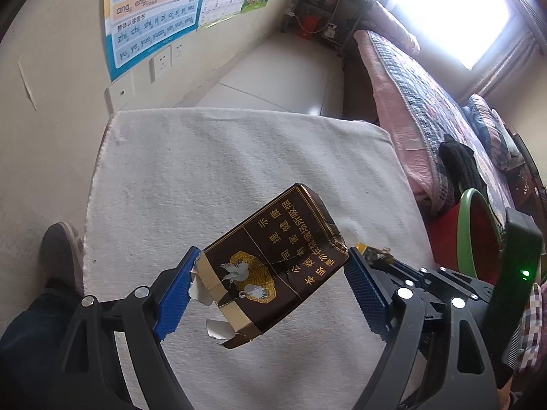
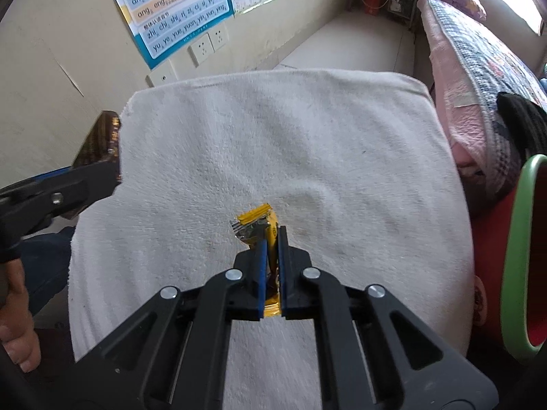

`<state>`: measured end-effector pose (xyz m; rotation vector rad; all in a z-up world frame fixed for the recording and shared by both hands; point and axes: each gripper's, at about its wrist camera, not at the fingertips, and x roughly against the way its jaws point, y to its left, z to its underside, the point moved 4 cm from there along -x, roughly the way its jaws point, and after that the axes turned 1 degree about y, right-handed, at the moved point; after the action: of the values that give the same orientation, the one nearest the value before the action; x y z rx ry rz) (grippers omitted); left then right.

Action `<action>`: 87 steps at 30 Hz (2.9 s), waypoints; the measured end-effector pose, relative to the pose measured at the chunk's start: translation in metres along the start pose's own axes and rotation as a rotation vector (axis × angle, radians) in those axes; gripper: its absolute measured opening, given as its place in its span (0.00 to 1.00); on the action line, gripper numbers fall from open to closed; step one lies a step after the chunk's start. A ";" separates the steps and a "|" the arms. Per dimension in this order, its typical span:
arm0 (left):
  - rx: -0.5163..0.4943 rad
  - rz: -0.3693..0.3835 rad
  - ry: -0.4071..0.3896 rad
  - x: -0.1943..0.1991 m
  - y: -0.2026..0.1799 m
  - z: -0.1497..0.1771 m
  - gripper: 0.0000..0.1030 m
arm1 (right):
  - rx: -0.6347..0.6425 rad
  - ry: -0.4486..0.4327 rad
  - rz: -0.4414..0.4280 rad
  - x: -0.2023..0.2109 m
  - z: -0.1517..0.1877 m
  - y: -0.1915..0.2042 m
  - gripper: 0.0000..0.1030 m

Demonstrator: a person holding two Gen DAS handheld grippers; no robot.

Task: Collect trash
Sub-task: 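Carry the chocolate box and yellow wrapper over the red bucket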

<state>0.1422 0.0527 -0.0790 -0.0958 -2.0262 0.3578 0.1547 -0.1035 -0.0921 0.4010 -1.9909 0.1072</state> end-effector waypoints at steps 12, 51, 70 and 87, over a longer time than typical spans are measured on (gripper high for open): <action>-0.070 0.039 -0.045 0.017 -0.037 -0.008 0.78 | 0.006 -0.074 0.043 0.057 0.005 -0.012 0.06; -0.302 0.208 -0.062 0.014 -0.186 -0.004 0.78 | -0.177 -0.227 0.150 0.135 0.014 -0.146 0.06; -0.352 0.401 -0.073 -0.007 -0.267 -0.009 0.78 | -0.315 -0.266 0.241 0.160 0.034 -0.240 0.06; -0.451 0.527 -0.043 -0.032 -0.339 0.004 0.78 | -0.387 -0.276 0.294 0.169 0.049 -0.301 0.06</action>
<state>0.1831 -0.2785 -0.0093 -0.9175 -2.0723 0.2192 0.1447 -0.4379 0.0064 -0.1352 -2.2703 -0.1563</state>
